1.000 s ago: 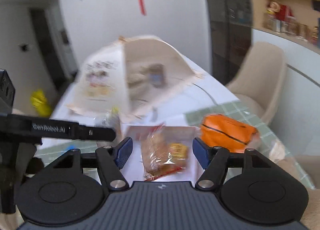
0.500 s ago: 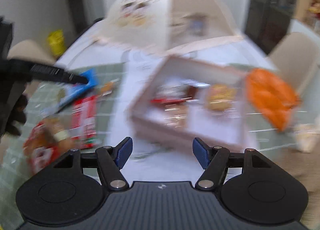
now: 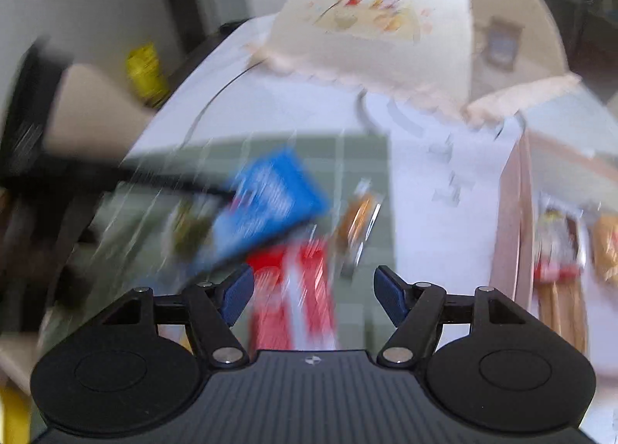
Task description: Organize snacks
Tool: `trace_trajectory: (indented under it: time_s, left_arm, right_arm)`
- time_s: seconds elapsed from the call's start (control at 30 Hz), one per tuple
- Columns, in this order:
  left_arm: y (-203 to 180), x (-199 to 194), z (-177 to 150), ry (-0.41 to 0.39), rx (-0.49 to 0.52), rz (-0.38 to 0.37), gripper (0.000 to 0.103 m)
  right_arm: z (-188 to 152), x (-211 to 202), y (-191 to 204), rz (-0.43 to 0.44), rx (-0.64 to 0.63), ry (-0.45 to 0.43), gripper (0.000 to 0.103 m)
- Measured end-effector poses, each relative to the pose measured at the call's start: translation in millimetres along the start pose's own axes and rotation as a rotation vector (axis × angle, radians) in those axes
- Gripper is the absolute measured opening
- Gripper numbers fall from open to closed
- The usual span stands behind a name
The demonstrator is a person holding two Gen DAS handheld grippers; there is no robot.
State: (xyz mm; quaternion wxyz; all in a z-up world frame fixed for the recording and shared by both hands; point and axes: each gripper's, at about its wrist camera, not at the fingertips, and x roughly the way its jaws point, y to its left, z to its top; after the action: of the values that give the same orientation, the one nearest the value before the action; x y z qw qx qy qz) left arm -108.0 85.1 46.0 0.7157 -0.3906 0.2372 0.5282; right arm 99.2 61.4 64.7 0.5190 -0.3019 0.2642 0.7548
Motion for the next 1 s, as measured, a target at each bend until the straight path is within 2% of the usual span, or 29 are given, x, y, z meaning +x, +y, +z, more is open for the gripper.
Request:
trace_trajectory:
  time_s: [0.1, 0.2, 0.23, 0.27, 0.33, 0.43, 0.53, 0.6, 0.7, 0.8, 0.87, 0.93, 1.0]
  left_arm:
    - [-7.0, -10.2, -19.0, 0.049, 0.055, -0.078, 0.043]
    - [-13.7, -22.8, -41.6, 0.095, 0.096, -0.137, 0.040]
    - [-14.4, -25.9, -46.8, 0.107, 0.095, -0.151, 0.038]
    - [-12.8, -29.7, -51.3, 0.119, 0.084, -0.171, 0.037]
    - [-6.6, -38.8, -55.9, 0.126, 0.050, -0.199, 0.035]
    - [8.8, -56.2, -53.0, 0.068, -0.019, -0.214, 0.035]
    - [20.6, -62.4, -43.3, 0.022, -0.092, -0.178, 0.035]
    - [18.1, -60.3, -41.4, 0.028, -0.120, -0.163, 0.035]
    - [0.6, -57.6, -49.5, 0.061, -0.100, -0.196, 0.035]
    - [-24.2, -55.9, -67.5, 0.100, -0.061, -0.210, 0.035]
    - [-36.4, -59.0, -81.4, 0.105, -0.048, -0.187, 0.036]
    - [-42.8, -68.3, -93.5, 0.097, -0.056, -0.145, 0.035]
    - [-42.1, -80.3, -103.4, 0.080, -0.086, -0.110, 0.035]
  right_arm:
    - [18.0, 25.4, -5.3, -0.040, 0.031, -0.028, 0.069]
    - [28.4, 51.2, -9.9, -0.018, 0.041, 0.011, 0.068]
    - [29.8, 56.9, -8.4, -0.001, 0.036, 0.029, 0.061]
    - [29.6, 58.8, -5.6, 0.022, 0.029, 0.043, 0.048]
    - [26.9, 56.0, 4.1, 0.054, -0.002, 0.064, 0.040]
    - [12.5, 40.5, 13.9, 0.072, -0.064, 0.078, 0.038]
    - [-12.6, 17.6, 12.8, 0.084, -0.095, 0.120, 0.037]
    - [-28.3, 3.4, 11.9, 0.098, -0.096, 0.156, 0.034]
    - [-48.3, -17.3, 11.2, 0.113, -0.114, 0.191, 0.033]
    - [-60.4, -34.4, 9.4, 0.080, -0.157, 0.199, 0.035]
    - [-56.1, -39.4, 8.8, 0.075, -0.167, 0.164, 0.058]
    - [-41.7, -37.4, 9.3, 0.047, -0.140, 0.091, 0.069]
    - [-26.5, -26.2, 10.3, 0.051, -0.072, 0.058, 0.069]
